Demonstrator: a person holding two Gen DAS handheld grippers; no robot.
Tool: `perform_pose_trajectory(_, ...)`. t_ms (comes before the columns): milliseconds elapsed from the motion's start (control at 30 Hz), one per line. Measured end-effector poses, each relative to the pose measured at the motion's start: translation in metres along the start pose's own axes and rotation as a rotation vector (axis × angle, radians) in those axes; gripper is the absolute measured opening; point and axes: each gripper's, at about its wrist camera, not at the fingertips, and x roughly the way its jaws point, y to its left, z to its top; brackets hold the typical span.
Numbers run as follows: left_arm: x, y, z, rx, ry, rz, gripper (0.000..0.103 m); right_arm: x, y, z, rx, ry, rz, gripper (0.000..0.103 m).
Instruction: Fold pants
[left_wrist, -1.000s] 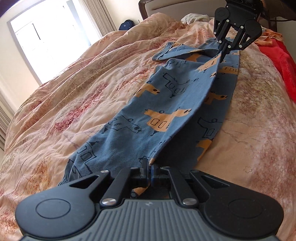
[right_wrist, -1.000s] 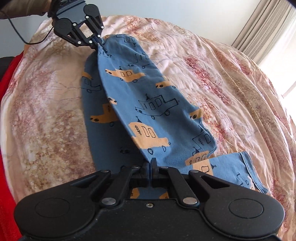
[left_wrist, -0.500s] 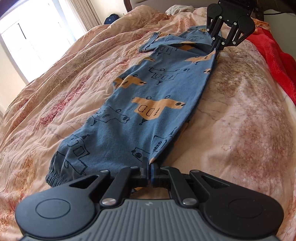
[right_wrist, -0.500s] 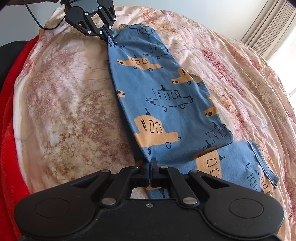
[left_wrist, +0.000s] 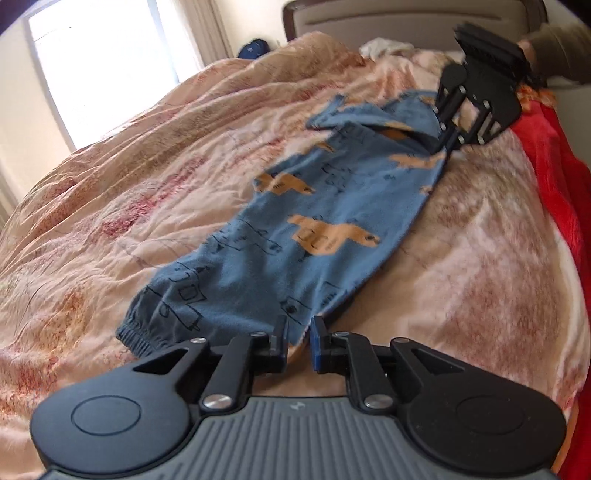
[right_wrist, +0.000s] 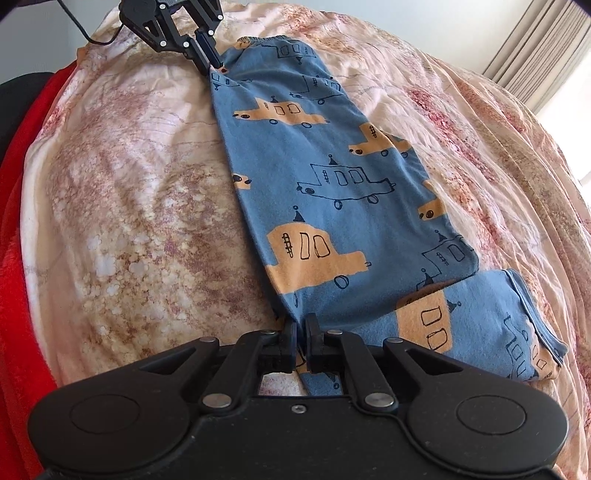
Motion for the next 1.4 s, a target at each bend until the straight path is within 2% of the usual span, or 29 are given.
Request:
perform_pose_trajectory(33,-0.002,0.007,0.004,-0.051,-0.032,0.006,0.028,-0.002,-0.002,0.0,0.011,-0.006,-0.001,0.008)
perform_pose_trajectory(67,-0.001,0.012,0.008,-0.082,-0.053,0.018,0.038,-0.005,-0.003,0.001,0.026,-0.013,-0.002,0.009)
perform_pose_trajectory(100,0.002,0.015,0.012,-0.095,-0.061,0.033,0.041,-0.009,-0.005,0.002,0.041,-0.023,-0.003,0.011)
perform_pose_trajectory(233,0.024,0.014,0.022,-0.09,-0.035,0.039,0.042,-0.031,-0.008,0.013,0.069,-0.071,-0.001,0.017)
perform_pose_trajectory(367,0.056,0.0,0.015,-0.029,0.07,0.067,0.044,-0.042,-0.016,0.029,0.1,-0.139,-0.003,0.021)
perform_pose_trajectory(433,0.063,-0.008,0.008,0.005,0.09,0.083,0.045,-0.035,-0.02,0.036,0.111,-0.152,-0.024,0.025)
perform_pose_trajectory(533,0.058,-0.008,0.006,-0.018,0.083,0.088,0.045,-0.011,-0.018,0.035,0.097,-0.109,-0.026,0.025)
perform_pose_trajectory(600,0.05,-0.009,0.009,-0.037,0.07,0.089,0.046,0.01,-0.011,0.024,0.052,-0.014,-0.03,0.025)
perform_pose_trajectory(633,0.045,-0.01,0.013,-0.043,0.055,0.078,0.047,0.013,-0.01,0.017,0.055,-0.004,-0.029,0.025)
perform_pose_trajectory(700,0.039,-0.018,0.023,-0.058,0.017,0.038,0.054,0.003,-0.016,0.009,0.144,-0.044,-0.017,0.025)
perform_pose_trajectory(767,0.038,-0.032,0.041,-0.081,-0.036,-0.032,0.06,-0.019,-0.017,0.002,0.177,-0.099,-0.04,0.037)
perform_pose_trajectory(833,0.045,-0.052,0.063,-0.111,-0.093,-0.112,0.067,-0.04,-0.02,-0.006,0.193,-0.12,-0.069,0.056)
perform_pose_trajectory(867,0.052,-0.063,0.075,-0.138,-0.12,-0.16,0.07,-0.05,-0.023,-0.011,0.197,-0.121,-0.086,0.056)
perform_pose_trajectory(933,0.073,-0.081,0.099,-0.205,-0.157,-0.261,0.07,-0.067,-0.031,-0.021,0.212,-0.108,-0.114,0.057)
perform_pose_trajectory(1033,0.116,-0.101,0.13,-0.351,-0.167,-0.382,0.069,-0.089,-0.053,-0.032,0.226,-0.075,-0.171,0.062)
perform_pose_trajectory(1100,0.147,-0.109,0.145,-0.45,-0.149,-0.429,0.062,-0.101,-0.073,-0.035,0.225,-0.053,-0.205,0.065)
perform_pose_trajectory(1133,0.158,-0.111,0.15,-0.48,-0.138,-0.423,0.062,-0.104,-0.082,-0.034,0.217,-0.04,-0.219,0.067)
perform_pose_trajectory(1200,0.182,-0.115,0.156,-0.539,-0.111,-0.338,0.059,-0.109,-0.104,-0.032,0.193,-0.012,-0.236,0.069)
perform_pose_trajectory(1233,0.189,-0.115,0.158,-0.564,-0.106,-0.319,0.059,-0.11,-0.113,-0.03,0.182,-0.002,-0.24,0.069)
perform_pose_trajectory(1333,0.205,-0.111,0.16,-0.645,-0.121,-0.344,0.059,-0.102,-0.14,-0.023,0.148,0.01,-0.23,0.069)
perform_pose_trajectory(1400,0.211,-0.107,0.16,-0.688,-0.131,-0.388,0.051,-0.086,-0.161,-0.014,0.119,0.021,-0.213,0.069)
